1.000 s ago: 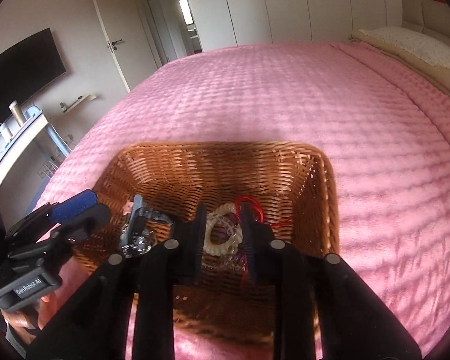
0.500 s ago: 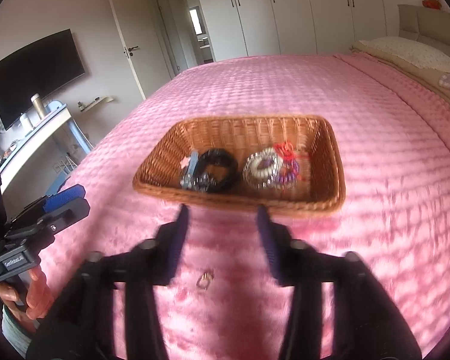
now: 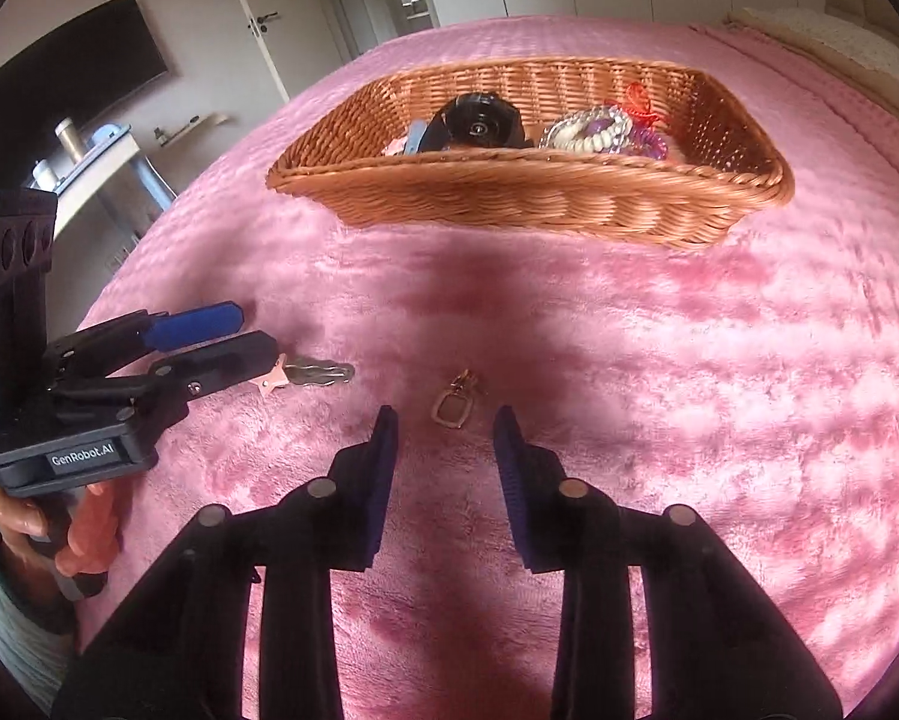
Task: Organize jewelry
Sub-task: 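Move both open grippers back toward the star keychain and gold clasp charm, then grasp the star keychain with the left gripper while the right gripper grasps the gold clasp charm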
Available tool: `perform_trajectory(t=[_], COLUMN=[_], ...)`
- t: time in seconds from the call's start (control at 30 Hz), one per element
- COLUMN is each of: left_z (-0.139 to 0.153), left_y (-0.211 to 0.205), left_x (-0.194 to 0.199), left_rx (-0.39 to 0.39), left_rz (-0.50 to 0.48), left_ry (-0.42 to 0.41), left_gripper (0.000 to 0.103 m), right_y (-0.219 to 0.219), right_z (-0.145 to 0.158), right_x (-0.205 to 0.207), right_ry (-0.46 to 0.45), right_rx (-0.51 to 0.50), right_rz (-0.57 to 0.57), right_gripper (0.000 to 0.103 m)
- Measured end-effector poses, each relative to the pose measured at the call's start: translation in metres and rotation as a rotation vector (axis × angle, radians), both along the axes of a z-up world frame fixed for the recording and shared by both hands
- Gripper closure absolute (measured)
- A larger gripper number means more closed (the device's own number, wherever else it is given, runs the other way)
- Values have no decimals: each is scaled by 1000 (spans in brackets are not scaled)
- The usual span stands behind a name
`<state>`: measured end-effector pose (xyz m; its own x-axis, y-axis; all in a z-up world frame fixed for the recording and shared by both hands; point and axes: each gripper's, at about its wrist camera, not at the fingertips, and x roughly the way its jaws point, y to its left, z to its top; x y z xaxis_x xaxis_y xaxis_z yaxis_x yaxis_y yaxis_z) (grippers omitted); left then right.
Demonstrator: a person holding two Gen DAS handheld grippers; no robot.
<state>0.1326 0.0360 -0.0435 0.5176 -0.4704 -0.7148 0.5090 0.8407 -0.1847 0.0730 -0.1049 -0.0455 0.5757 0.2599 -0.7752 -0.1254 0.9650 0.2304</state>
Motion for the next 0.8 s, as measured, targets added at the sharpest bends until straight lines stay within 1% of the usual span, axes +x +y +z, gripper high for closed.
perform_trajectory(t=[0.03, 0.07, 0.13, 0.2, 0.27, 0.4, 0.47, 0.53, 0.63, 0.67, 0.73, 0.8], left_z=[-1, -2, -4, -5, -5, -3, -4, -5, -9, -11, -11, -10], left_y=[-3, -6, -11, -15, -16, -24, -29, -30, -35, -37, -38, -32], left_x=[-1, -2, -6, -9, -15, -33, -38, -33, -25, -24, -26, -27], left_rx=[15, 27, 54, 68, 64, 79, 117, 130, 153, 168, 191, 186], left_rz=[7, -1, -18, -33, -55, -110, -98, -68, -48, -46, -38, -15], left_ry=[-9, -10, -9, -3, 10, 14, -10, -12, -7, -6, -19, -25], left_gripper=[53, 64, 74, 74, 74, 74, 66, 64, 64, 68, 81, 81], right_y=[0, 0, -1, -2, -6, -11, -15, -16, -16, -13, -6, 1], right_z=[-1, -3, -5, -6, -7, -8, -8, -8, -7, -7, -5, -6], right_x=[2, 4, 10, 13, 12, 11, 10, 8, 3, 2, 1, 3], right_ry=[8, 17, 29, 32, 34, 36, 35, 30, 25, 22, 14, 13], right_rx=[4, 8, 14, 17, 34, 68, 78, 85, 79, 71, 37, 8], right_rz=[1, 0, 1, -2, -8, -9, -9, -6, 7, 14, 27, 35], right_gripper=[73, 73, 75, 77, 77, 77, 77, 77, 77, 77, 77, 77])
